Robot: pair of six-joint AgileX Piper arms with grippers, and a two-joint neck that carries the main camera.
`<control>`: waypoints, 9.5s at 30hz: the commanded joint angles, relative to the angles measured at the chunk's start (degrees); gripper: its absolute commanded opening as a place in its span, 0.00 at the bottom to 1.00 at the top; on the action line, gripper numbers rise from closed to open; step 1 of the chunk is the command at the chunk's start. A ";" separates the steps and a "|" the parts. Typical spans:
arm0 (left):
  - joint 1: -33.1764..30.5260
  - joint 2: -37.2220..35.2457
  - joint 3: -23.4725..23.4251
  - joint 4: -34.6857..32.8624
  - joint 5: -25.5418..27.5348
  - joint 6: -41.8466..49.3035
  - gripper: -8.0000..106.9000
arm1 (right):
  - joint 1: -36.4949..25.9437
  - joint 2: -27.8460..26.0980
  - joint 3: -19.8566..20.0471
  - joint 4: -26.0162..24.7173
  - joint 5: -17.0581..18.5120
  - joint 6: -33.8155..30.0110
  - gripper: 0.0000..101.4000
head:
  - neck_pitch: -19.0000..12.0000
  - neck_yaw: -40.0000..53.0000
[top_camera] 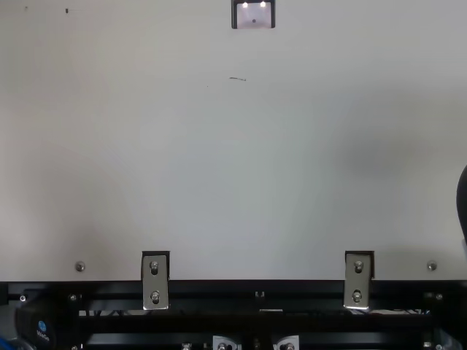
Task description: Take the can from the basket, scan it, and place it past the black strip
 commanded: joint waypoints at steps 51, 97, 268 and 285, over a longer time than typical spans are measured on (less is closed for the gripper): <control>0.35 14.39 -10.12 1.23 -1.34 -1.76 0.85 | 0.00 0.00 0.00 0.00 0.00 0.00 1.00 | -1.80 1.10; 2.19 -14.41 8.73 -9.18 -20.89 3.46 0.16 | 0.00 0.00 0.00 0.00 0.00 0.00 1.00 | -1.80 1.10; -36.77 -63.92 25.83 -67.81 27.15 -54.06 0.16 | 0.00 0.00 0.00 0.00 0.00 0.00 1.00 | 4.51 -2.11; -36.77 -63.92 25.83 -67.81 27.15 -54.06 0.16 | 0.00 0.00 0.00 0.00 0.00 0.00 1.00 | 10.02 -8.83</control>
